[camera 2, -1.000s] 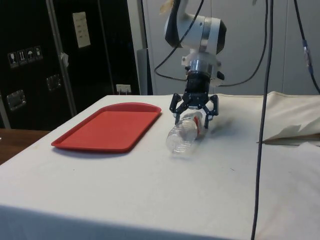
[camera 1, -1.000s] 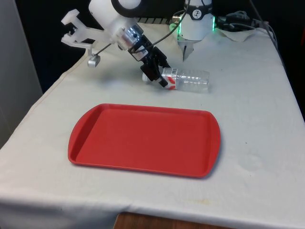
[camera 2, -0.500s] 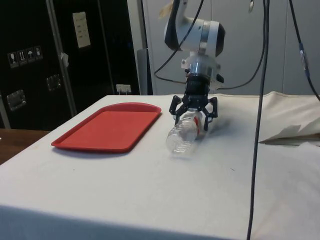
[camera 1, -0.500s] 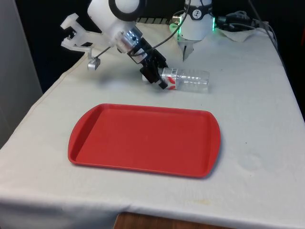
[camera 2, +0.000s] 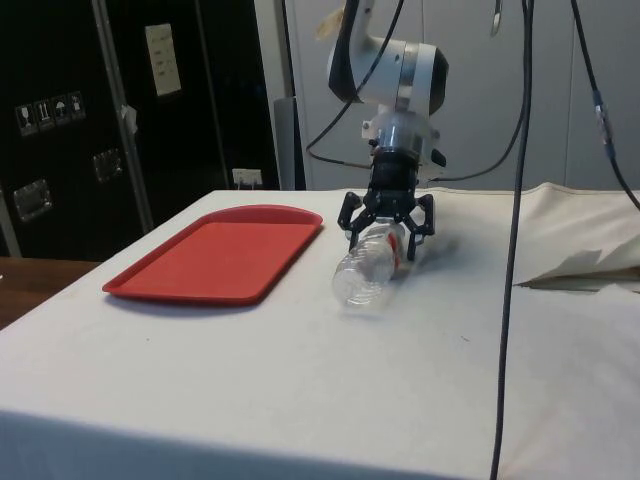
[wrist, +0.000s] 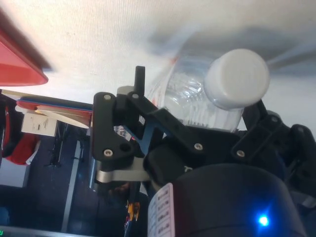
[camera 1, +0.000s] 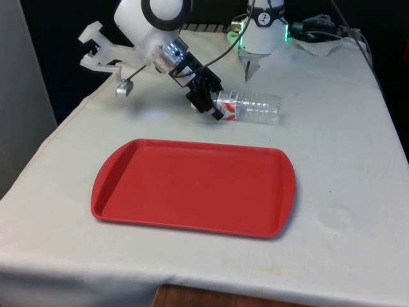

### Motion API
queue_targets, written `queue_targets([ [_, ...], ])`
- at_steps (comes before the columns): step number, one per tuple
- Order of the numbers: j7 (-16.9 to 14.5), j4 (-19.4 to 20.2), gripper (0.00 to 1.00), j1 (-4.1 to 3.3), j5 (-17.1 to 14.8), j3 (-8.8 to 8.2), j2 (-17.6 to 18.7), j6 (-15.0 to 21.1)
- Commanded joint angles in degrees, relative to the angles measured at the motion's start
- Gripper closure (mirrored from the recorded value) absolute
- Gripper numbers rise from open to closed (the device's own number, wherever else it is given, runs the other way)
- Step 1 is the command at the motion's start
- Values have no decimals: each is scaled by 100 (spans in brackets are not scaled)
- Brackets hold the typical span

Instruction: Place the bottle upright on the tray.

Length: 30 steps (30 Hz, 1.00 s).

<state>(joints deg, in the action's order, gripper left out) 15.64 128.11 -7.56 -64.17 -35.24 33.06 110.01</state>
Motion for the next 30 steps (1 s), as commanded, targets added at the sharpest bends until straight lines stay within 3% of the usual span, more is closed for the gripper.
queue_targets([
  [1, 0, 0, 0, 0, 0, 0, 0, 0],
  [8, 0, 0, 0, 0, 0, 0, 0, 0],
  [11, 0, 6, 15, 0, 0, 0, 0, 0],
  [12, 0, 0, 15, 0, 0, 0, 0, 0],
  [17, 0, 0, 43, 0, 0, -6, 0, 0],
  [24, -6, -11, 63, -6, -6, -29, 6, -52],
  [30, -6, -17, 71, -11, -6, -46, 6, -109],
])
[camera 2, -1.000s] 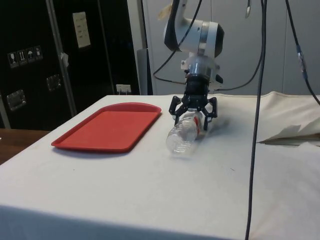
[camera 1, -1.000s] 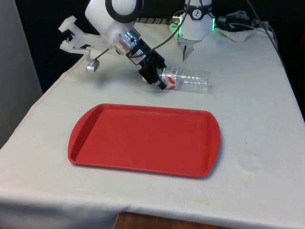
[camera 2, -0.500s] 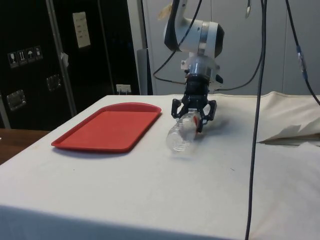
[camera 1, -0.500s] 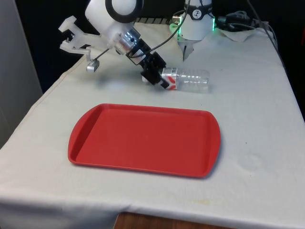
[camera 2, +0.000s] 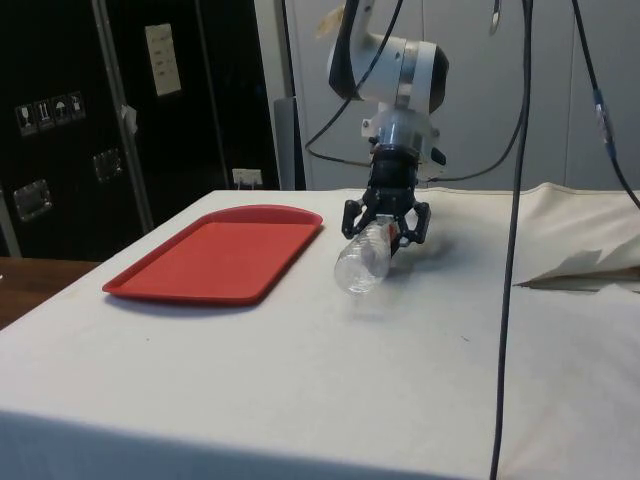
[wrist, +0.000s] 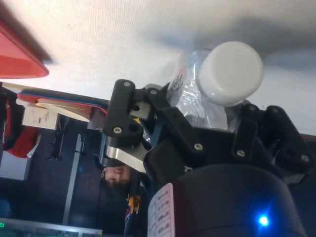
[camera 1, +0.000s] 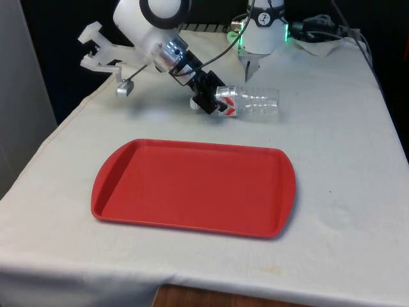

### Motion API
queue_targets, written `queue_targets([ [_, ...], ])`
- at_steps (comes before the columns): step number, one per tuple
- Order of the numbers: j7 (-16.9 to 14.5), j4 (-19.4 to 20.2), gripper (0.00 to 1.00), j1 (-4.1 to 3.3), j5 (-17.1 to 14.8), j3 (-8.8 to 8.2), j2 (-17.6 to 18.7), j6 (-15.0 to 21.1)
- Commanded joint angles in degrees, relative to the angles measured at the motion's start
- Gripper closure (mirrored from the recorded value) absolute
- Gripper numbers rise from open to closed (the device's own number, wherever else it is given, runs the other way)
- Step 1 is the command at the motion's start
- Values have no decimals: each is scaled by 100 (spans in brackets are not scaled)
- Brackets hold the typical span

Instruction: Place the bottle upright on the tray.

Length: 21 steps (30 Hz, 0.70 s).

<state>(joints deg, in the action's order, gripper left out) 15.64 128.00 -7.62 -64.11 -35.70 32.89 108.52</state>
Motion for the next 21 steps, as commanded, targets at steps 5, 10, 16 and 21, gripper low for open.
queue_targets([
  [5, 63, 17, 72, -52, 46, -46, -74, 17],
  [10, 166, 57, 72, -109, 143, -97, -235, 29],
  [16, 390, 155, 72, -166, 361, -132, -567, 52],
  [21, 579, 212, 72, -172, 550, -126, -814, 69],
])
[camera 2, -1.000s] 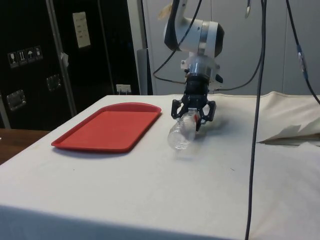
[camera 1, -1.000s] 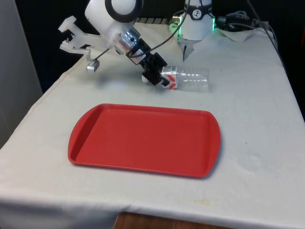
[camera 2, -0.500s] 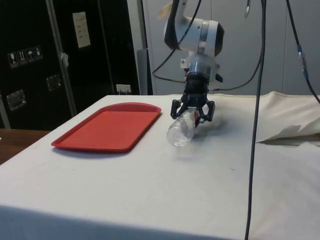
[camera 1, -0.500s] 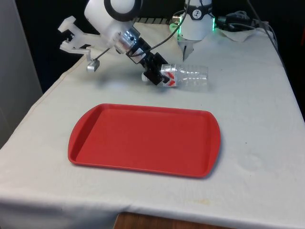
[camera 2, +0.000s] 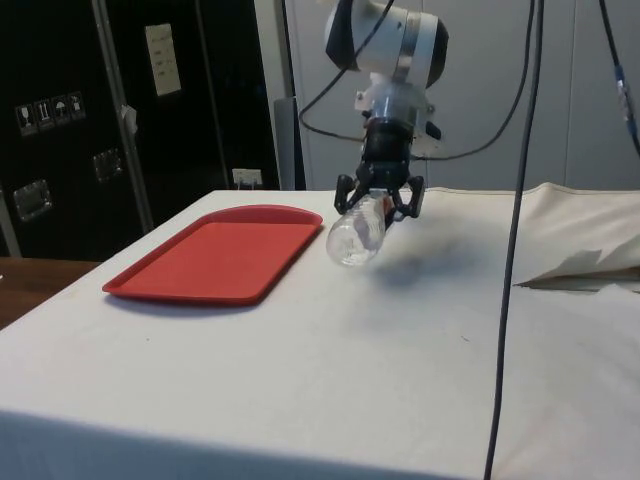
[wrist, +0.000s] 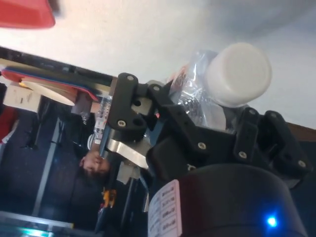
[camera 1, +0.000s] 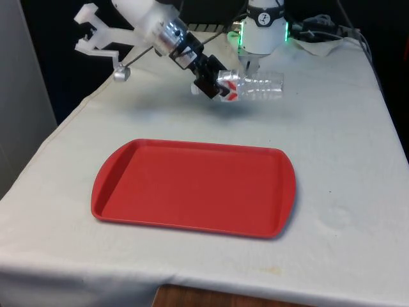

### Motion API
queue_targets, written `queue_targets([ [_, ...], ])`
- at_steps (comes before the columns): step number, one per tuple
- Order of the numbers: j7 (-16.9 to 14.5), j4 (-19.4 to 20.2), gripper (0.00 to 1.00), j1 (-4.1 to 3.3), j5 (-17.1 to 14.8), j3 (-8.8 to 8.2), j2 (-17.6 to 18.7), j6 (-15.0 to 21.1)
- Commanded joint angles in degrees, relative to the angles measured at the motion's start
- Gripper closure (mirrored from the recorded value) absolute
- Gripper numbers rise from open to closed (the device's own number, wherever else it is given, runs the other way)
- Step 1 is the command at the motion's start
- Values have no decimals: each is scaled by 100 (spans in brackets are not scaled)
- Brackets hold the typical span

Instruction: Place the bottle upright on the tray.

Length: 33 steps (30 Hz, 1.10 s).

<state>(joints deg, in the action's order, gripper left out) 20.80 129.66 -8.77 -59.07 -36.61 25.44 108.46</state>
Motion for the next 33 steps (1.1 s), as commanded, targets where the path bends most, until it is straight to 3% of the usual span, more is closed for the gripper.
queue_targets([
  [1, 109, 52, 72, -57, 92, -34, -126, 80],
  [6, 298, 80, 72, -69, 269, -40, -344, 86],
  [7, 229, 46, 72, -11, 218, 0, -281, 6],
  [8, 332, 80, 72, -63, 304, -34, -372, 86],
  [14, 476, 80, 72, -115, 424, -11, -476, 252],
  [15, 418, 52, 72, -63, 401, 6, -441, 143],
  [16, 504, 86, 72, -143, 447, -6, -487, 315],
  [24, 596, 103, 72, -252, 521, 6, -510, 596],
  [25, 539, 57, 72, -195, 493, 29, -458, 481],
  [26, 619, 109, 72, -275, 533, 11, -510, 670],
  [33, 733, 138, 72, -355, 625, 40, -573, 894],
])
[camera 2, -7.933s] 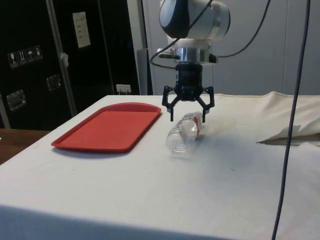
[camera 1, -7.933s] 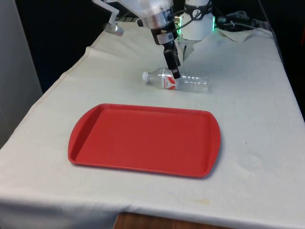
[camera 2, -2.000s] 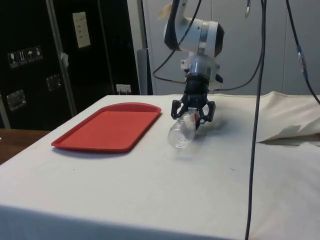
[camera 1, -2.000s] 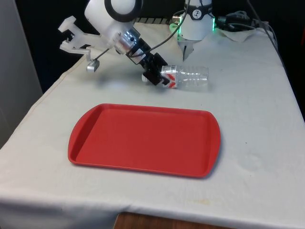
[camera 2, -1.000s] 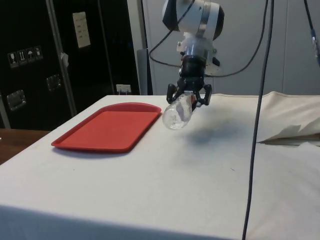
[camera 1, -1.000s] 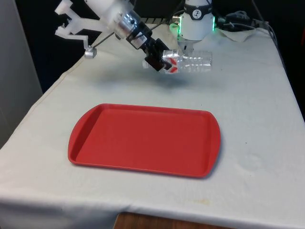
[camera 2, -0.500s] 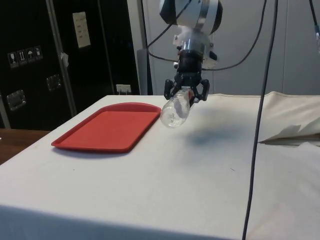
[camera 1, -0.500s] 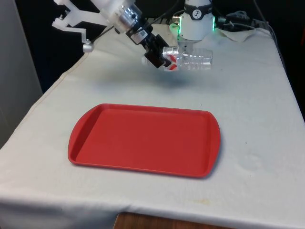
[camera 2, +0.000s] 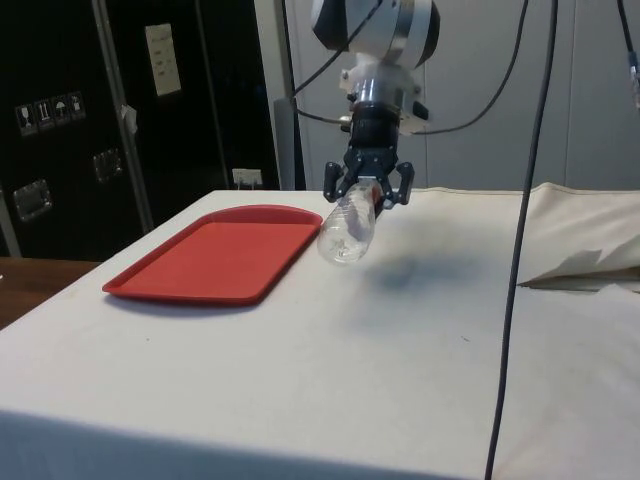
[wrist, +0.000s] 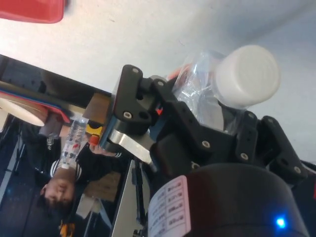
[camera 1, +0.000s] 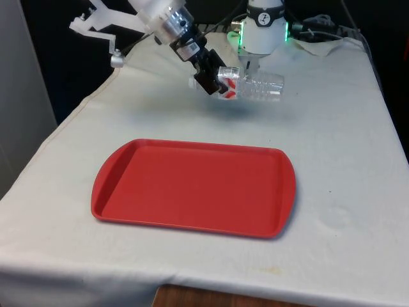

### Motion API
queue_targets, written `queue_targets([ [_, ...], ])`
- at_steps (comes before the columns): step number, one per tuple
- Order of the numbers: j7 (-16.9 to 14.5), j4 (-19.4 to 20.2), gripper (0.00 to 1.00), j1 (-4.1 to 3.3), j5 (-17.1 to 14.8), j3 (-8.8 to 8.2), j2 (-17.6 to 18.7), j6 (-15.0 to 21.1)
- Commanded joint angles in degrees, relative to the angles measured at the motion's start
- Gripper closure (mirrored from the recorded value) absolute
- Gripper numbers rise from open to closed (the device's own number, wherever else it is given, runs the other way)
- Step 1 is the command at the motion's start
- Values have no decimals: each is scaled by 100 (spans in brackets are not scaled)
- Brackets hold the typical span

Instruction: Place the bottle upright on the tray.

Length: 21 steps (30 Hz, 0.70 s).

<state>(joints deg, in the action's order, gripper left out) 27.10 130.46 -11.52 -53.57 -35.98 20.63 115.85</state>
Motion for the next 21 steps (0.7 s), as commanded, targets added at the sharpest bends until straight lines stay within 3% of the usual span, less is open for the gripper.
queue_targets([
  [1, 17, 6, 72, -11, 11, 6, -17, 29],
  [2, 120, 63, 72, -86, 92, -23, -109, 178],
  [6, 286, 80, 72, -120, 258, -11, -252, 241],
  [9, 424, 80, 72, -126, 413, -11, -390, 235],
  [10, 350, 40, 72, -69, 355, 17, -321, 138],
  [11, 458, 80, 72, -120, 453, -11, -424, 235],
  [21, 831, 69, 72, -126, 831, 0, -779, 195],
])
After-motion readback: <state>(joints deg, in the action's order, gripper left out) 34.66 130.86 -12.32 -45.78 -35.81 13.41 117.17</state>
